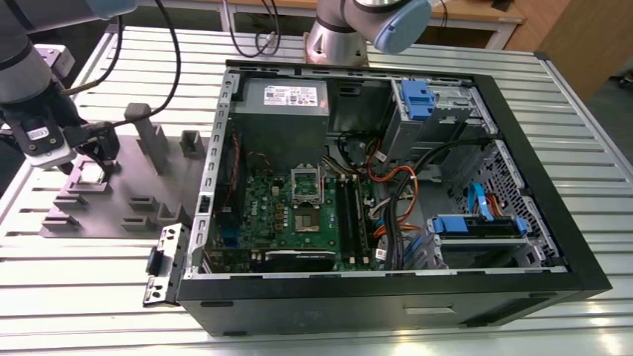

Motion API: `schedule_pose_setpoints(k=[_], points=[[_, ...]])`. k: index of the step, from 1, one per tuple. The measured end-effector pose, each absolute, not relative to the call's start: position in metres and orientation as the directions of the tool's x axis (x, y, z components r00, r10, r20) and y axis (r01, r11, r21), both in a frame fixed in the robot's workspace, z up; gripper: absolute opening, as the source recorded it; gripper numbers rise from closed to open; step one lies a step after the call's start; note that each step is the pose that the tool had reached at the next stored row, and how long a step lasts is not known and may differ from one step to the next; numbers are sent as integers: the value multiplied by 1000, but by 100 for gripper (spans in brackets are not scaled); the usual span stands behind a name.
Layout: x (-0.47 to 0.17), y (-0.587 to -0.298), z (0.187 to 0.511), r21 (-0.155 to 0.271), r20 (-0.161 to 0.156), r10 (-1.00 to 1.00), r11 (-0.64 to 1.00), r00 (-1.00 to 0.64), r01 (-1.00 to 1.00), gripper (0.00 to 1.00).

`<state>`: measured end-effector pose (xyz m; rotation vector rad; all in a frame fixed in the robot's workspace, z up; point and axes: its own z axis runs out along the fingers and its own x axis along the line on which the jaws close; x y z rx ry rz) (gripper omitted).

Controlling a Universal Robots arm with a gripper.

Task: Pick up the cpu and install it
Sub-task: 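Reach for the cpu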

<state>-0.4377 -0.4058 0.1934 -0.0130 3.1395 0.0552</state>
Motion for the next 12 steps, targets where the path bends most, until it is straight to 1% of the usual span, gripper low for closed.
schedule_pose_setpoints(k=[12], points=[[-438, -405, 182, 35, -1, -8, 999, -1000, -8, 67]])
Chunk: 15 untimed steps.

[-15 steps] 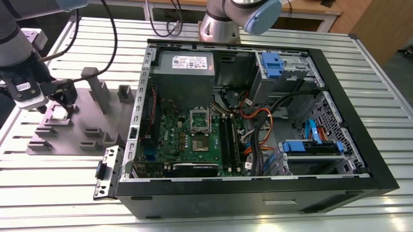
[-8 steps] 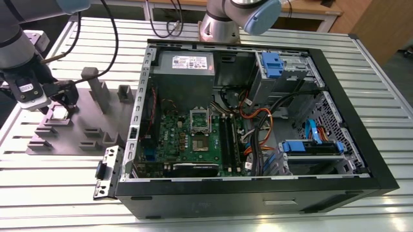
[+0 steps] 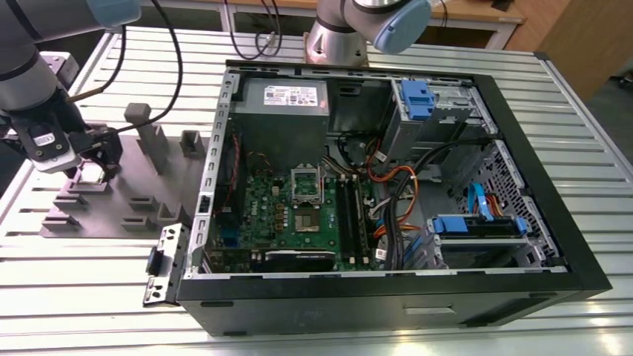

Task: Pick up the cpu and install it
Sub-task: 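Reach for the cpu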

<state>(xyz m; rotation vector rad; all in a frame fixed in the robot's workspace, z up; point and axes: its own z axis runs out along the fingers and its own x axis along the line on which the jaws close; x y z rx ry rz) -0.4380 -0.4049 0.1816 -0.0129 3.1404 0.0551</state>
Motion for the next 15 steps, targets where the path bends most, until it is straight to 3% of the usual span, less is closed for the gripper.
schedule_pose_setpoints(k=[10, 12, 13, 15], points=[[-438, -405, 181, 35, -1, -8, 999, -1000, -8, 67], [-438, -405, 181, 35, -1, -8, 999, -1000, -8, 66], [-438, -405, 181, 35, -1, -8, 999, -1000, -8, 59], [-439, -405, 180, 35, -1, -8, 999, -1000, -8, 59]])
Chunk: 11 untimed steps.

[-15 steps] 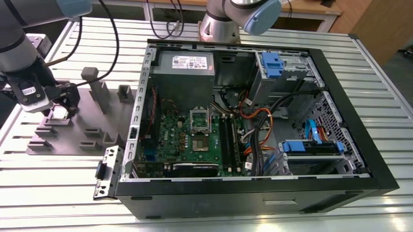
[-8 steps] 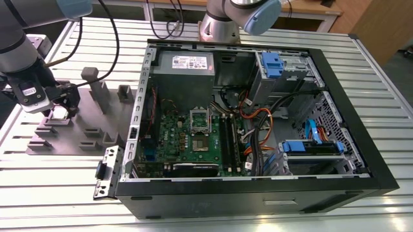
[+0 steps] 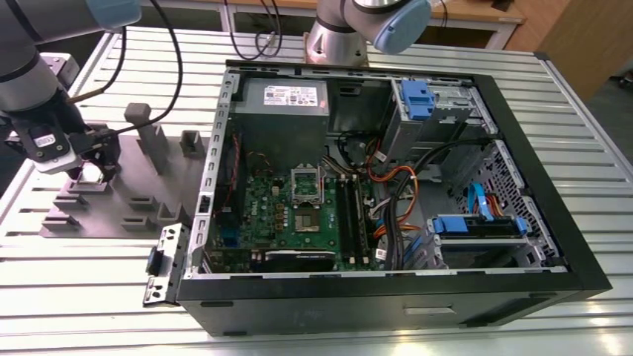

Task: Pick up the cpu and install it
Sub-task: 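Reach for the cpu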

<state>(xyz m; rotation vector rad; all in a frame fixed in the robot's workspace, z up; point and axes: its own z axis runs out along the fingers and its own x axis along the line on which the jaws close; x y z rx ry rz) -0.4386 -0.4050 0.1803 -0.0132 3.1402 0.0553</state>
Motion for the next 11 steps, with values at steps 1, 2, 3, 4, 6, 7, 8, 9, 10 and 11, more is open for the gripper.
schedule_pose_setpoints(k=[1, 2, 3, 4, 6, 7, 8, 9, 10, 11], points=[[-439, -405, 180, 35, -1, -8, 999, -1000, -8, 59], [-440, -405, 180, 35, -1, -8, 999, -1000, -8, 59], [-441, -405, 180, 35, -1, -8, 999, -1000, -8, 59], [-441, -404, 180, 35, -1, -8, 999, -1000, -8, 59], [-442, -403, 180, 35, -1, -8, 999, -1000, -8, 59], [-442, -403, 180, 35, -1, -8, 999, -1000, -8, 59], [-443, -403, 180, 35, -1, -8, 999, -1000, -8, 59], [-443, -403, 180, 35, -1, -8, 999, -1000, -8, 59], [-443, -403, 180, 35, -1, -8, 999, -1000, -8, 59], [-443, -402, 180, 35, -1, -8, 999, -1000, -8, 59]])
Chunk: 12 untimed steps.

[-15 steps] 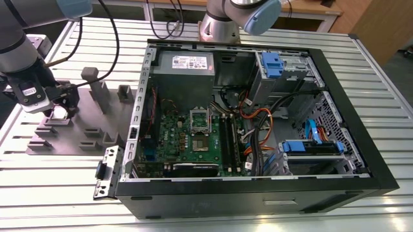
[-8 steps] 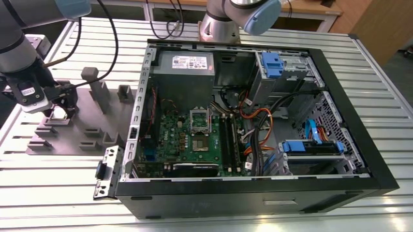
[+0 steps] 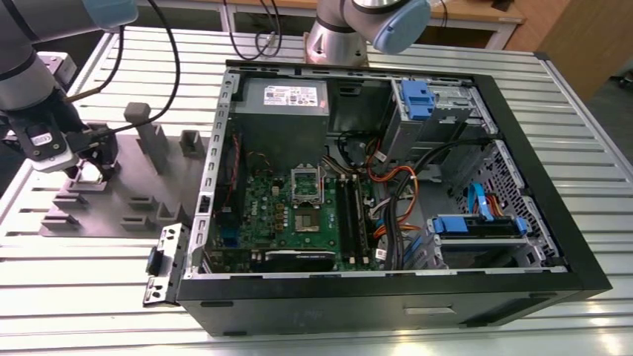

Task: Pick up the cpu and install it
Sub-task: 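Reach for the cpu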

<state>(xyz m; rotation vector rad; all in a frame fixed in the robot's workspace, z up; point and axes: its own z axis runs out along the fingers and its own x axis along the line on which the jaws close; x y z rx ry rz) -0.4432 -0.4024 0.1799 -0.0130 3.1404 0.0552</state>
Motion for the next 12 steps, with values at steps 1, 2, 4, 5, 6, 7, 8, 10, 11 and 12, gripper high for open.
schedule_pose_setpoints(k=[1, 2, 4, 5, 6, 7, 8, 10, 11, 12], points=[[-443, -402, 180, 35, -1, -8, 999, -1000, -8, 59], [-443, -402, 180, 35, -1, -8, 999, -1000, -8, 59], [-443, -402, 180, 35, -1, -8, 999, -1000, -8, 59], [-443, -402, 180, 35, -1, -8, 999, -1000, -8, 59], [-443, -402, 180, 35, -1, -8, 999, -1000, -8, 59], [-443, -402, 180, 35, -1, -9, 999, -1000, -9, 59], [-443, -402, 180, 35, -1, -11, 999, -1000, -11, 59], [-443, -402, 180, 35, -1, -12, 999, -1000, -12, 59], [-443, -402, 180, 35, -1, -12, 999, -1000, -12, 59], [-443, -402, 181, 35, -1, -12, 999, -1000, -12, 59]])
